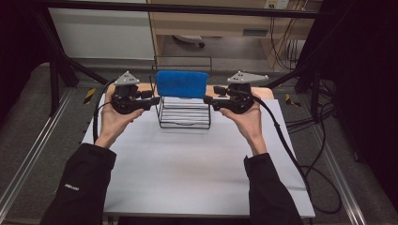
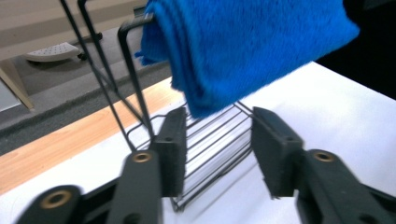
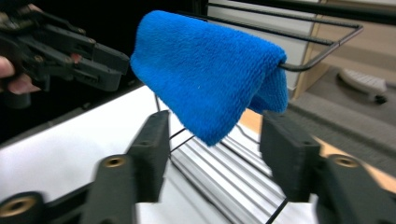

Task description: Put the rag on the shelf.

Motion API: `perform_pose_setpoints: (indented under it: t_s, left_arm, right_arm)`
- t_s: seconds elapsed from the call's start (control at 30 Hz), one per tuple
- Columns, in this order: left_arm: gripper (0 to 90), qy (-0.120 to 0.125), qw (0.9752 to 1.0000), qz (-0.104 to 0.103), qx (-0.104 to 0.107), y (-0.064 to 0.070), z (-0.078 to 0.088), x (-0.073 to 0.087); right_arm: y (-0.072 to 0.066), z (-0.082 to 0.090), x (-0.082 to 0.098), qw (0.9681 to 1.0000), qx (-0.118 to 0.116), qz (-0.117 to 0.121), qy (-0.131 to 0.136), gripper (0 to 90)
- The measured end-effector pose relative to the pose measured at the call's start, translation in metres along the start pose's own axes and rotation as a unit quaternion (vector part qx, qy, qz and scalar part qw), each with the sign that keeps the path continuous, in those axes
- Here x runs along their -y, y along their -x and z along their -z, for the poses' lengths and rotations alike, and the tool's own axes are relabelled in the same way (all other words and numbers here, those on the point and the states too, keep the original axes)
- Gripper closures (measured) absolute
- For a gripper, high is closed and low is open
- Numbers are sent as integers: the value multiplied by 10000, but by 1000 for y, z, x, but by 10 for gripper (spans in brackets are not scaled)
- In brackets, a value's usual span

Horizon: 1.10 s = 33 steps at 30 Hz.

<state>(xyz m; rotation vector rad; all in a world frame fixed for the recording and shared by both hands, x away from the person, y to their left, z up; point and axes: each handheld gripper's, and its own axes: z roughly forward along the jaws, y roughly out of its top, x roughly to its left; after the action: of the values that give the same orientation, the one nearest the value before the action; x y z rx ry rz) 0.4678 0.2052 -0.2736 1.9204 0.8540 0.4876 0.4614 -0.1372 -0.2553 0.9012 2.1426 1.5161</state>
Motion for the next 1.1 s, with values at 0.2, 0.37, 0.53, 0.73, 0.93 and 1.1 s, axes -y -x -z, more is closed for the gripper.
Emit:
perform_pose_setpoints:
  t_s: [0.2, 0.37, 0.53, 0.73, 0.93, 1.1]
  left_arm:
    - [372, -180, 9997, 49, -133, -4, 10, 22]
    - [267, -355, 9993, 94, -111, -5, 16, 44]
    - [159, -458, 9988, 128, -117, -2, 17, 71]
    - [87, -417, 9987, 281, -69, -1, 17, 106]
    - [78, -432, 9984, 361, 8, 2, 17, 141]
    - [78, -433, 9984, 368, 23, 2, 21, 167]
  right_arm:
    - [5, 15, 10, 9996, 169, -62, -240, 212]
    - [12, 28, 27, 9996, 138, -154, -217, 121]
    - [19, 39, 48, 9992, 195, -201, -272, 76]
    - [24, 50, 80, 9986, 92, -425, -307, 56]
    - [25, 55, 124, 9974, 262, -439, -511, 30]
    - [26, 58, 154, 9959, 336, -476, -690, 21]
